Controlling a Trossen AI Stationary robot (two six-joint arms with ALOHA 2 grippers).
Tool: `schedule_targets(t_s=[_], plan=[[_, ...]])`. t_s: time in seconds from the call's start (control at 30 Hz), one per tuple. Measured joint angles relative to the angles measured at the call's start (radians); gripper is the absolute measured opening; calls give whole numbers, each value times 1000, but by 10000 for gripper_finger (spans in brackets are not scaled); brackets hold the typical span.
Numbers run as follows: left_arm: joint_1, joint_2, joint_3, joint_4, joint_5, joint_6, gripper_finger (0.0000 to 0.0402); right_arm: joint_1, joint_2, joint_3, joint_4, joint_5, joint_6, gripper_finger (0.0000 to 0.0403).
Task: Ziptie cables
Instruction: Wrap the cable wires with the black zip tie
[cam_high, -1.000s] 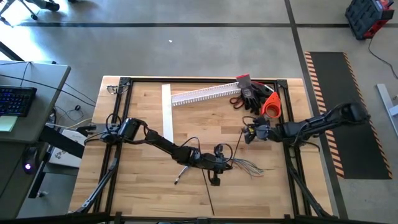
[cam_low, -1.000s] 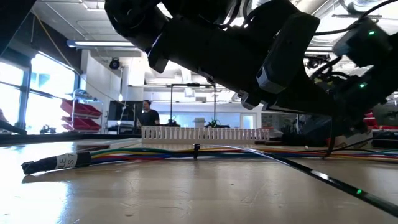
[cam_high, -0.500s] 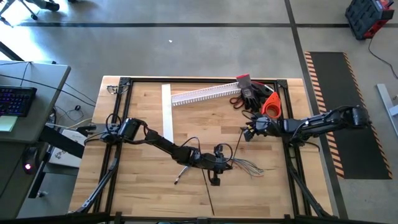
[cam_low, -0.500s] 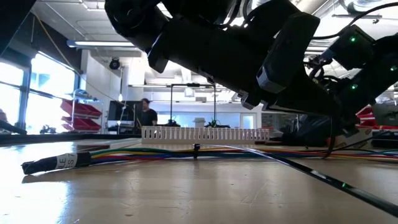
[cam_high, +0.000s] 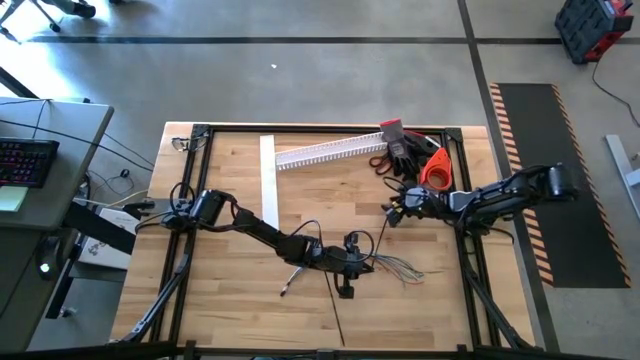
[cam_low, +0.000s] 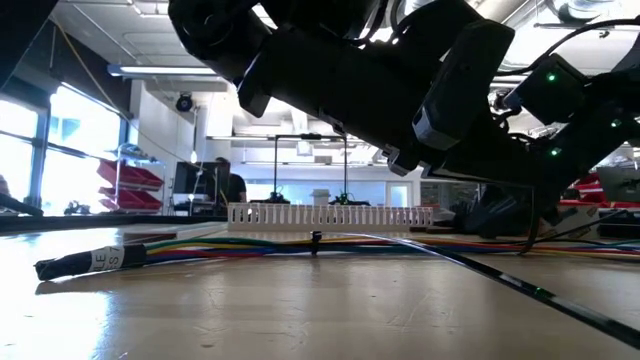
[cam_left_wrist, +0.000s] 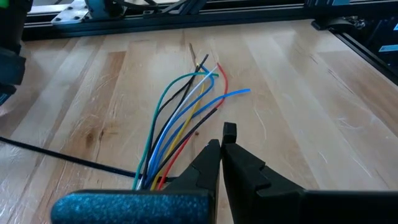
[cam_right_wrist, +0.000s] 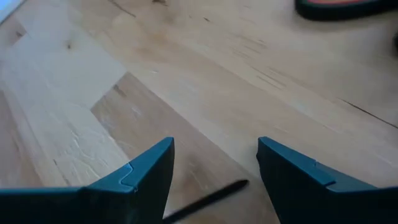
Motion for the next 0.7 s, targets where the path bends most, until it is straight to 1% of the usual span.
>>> schedule_targets(t_s=[0.1, 0.3, 0.5, 0.7], plan=[[0, 0, 0, 0, 0, -1, 0, -1, 15, 2, 3, -45, -3, 215], [-1, 0, 0, 0, 0, -3, 0, -1, -4, 2, -16, -135, -21, 215], [0, 0, 0, 0, 0, -3, 0, 0, -11, 3, -37, -150, -1, 215], [0, 0, 0, 0, 0, -2, 0, 1, -9, -2, -8, -164, 0, 212]])
